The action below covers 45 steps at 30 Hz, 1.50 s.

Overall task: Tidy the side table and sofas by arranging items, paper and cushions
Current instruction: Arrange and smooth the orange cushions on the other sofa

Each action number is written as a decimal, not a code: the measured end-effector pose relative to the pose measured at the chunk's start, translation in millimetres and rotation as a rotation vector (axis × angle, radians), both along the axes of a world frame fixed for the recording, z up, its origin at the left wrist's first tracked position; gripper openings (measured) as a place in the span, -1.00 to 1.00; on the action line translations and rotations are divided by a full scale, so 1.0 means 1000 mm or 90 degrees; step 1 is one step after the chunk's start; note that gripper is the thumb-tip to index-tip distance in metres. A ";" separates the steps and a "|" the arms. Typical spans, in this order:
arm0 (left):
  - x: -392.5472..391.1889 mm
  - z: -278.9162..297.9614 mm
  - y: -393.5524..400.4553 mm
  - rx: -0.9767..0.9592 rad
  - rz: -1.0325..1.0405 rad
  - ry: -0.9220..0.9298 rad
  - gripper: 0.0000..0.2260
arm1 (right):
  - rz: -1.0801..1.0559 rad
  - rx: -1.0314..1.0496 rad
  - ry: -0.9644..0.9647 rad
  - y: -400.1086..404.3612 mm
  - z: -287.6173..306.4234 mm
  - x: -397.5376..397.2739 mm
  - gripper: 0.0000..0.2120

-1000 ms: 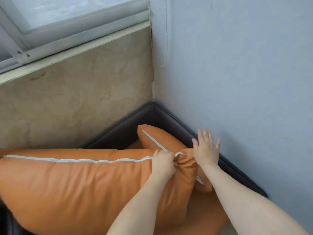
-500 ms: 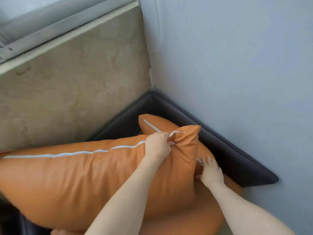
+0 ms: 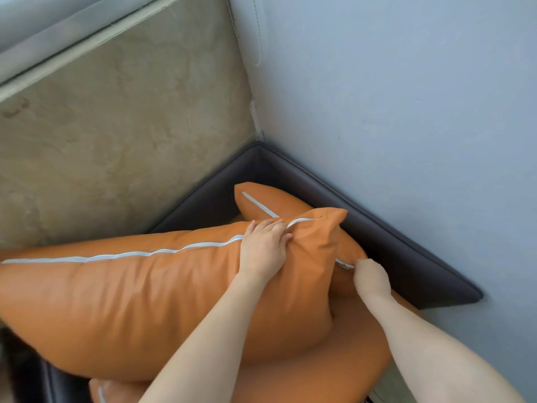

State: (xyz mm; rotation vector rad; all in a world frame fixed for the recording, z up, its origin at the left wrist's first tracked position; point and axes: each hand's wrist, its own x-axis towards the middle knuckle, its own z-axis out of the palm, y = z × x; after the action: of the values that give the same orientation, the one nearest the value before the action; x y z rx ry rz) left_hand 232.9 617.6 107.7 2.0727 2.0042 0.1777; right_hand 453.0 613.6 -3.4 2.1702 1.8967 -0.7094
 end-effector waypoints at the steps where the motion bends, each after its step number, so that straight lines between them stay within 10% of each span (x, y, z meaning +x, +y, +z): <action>1: 0.000 0.001 0.000 -0.008 0.004 0.008 -0.64 | 0.000 -0.001 0.001 0.001 0.004 0.006 -0.75; 18: -0.013 0.024 -0.014 -0.120 0.022 -0.038 -0.63 | -0.161 -0.103 -0.078 -0.057 0.034 0.103 -0.78; 24: -0.094 0.049 -0.071 -0.197 0.130 0.111 -0.48 | -0.281 0.154 0.277 0.005 0.134 0.045 -0.51; 27: -0.136 0.060 -0.093 -0.230 0.148 0.170 -0.42 | -0.059 0.278 0.346 0.040 0.193 -0.051 -0.49; 31: -0.169 0.077 -0.105 -0.280 0.142 0.154 -0.29 | 0.386 -0.031 0.193 0.020 0.207 -0.163 -0.18; 39: -0.268 0.105 -0.105 -0.425 0.066 0.418 0.08 | 0.280 0.053 0.069 -0.025 0.152 -0.182 -0.56; 45: -0.266 0.079 -0.102 -0.441 0.049 0.306 -0.05 | 0.289 0.254 0.154 -0.049 0.126 -0.178 -0.77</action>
State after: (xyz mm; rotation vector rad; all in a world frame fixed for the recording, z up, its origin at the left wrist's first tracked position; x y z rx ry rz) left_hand -33.0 515.8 186.7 1.6715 1.9761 -0.9468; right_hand 275.1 564.6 123.0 1.7819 2.7302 -0.5574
